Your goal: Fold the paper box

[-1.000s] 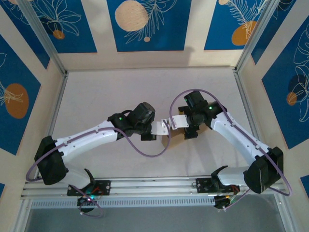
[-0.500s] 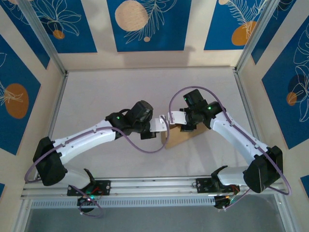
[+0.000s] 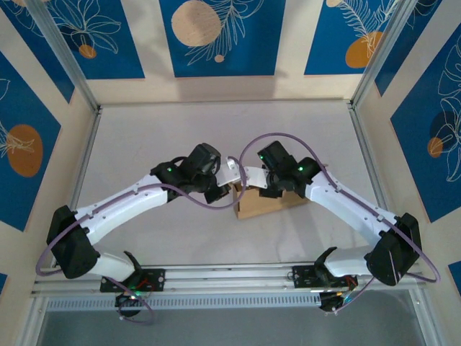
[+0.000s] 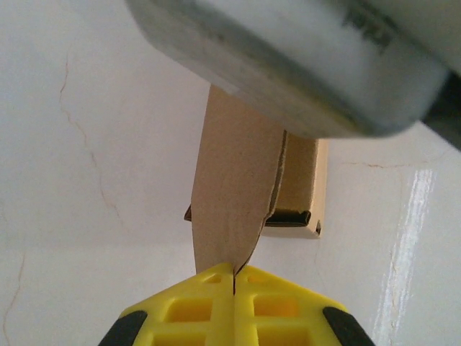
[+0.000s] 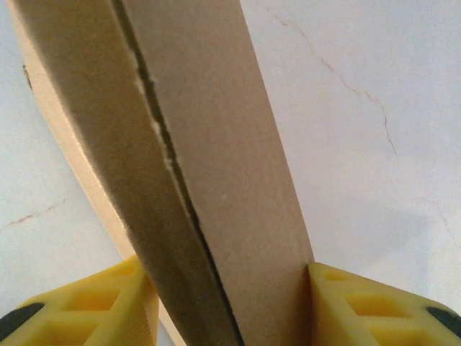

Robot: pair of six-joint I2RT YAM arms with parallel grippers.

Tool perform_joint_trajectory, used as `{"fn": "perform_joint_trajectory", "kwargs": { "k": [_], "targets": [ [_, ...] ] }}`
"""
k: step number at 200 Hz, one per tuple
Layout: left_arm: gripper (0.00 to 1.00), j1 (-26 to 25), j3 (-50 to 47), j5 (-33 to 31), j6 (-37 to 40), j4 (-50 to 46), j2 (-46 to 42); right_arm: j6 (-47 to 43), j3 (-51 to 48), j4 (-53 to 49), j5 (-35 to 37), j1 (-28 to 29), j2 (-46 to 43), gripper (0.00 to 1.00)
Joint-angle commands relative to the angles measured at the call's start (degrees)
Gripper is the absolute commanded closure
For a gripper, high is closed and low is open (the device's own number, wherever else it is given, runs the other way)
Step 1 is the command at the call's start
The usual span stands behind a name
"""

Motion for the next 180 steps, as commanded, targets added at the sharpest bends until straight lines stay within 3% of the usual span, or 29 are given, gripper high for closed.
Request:
{"fn": "perform_joint_trajectory", "kwargs": {
  "k": [1,60,88,123,154,180],
  "targets": [
    [1.0,0.4,3.8,-0.2,-6.3,3.9,-0.9,5.9,-1.3,-1.1,-4.1,3.7,3.5,0.58],
    [1.0,1.5,2.5,-2.7,-16.6,5.9,-2.1,15.2,-2.3,3.6,-3.4,7.2,3.3,0.57],
    [1.0,2.9,2.4,-1.0,-20.7,6.3,-2.6,18.4,-3.6,5.2,-6.5,7.5,2.1,0.57],
    [1.0,4.2,2.2,-0.8,-24.0,7.4,-4.2,21.4,-4.0,6.2,-4.5,10.4,2.6,0.57],
    [1.0,5.5,1.1,1.7,-27.2,8.0,-4.6,23.0,-5.4,7.7,-2.6,12.2,2.4,0.48],
    [1.0,5.5,-0.6,3.0,-24.8,7.3,-5.2,21.8,-7.3,8.2,-1.0,12.4,1.5,0.38]
  ]
}}
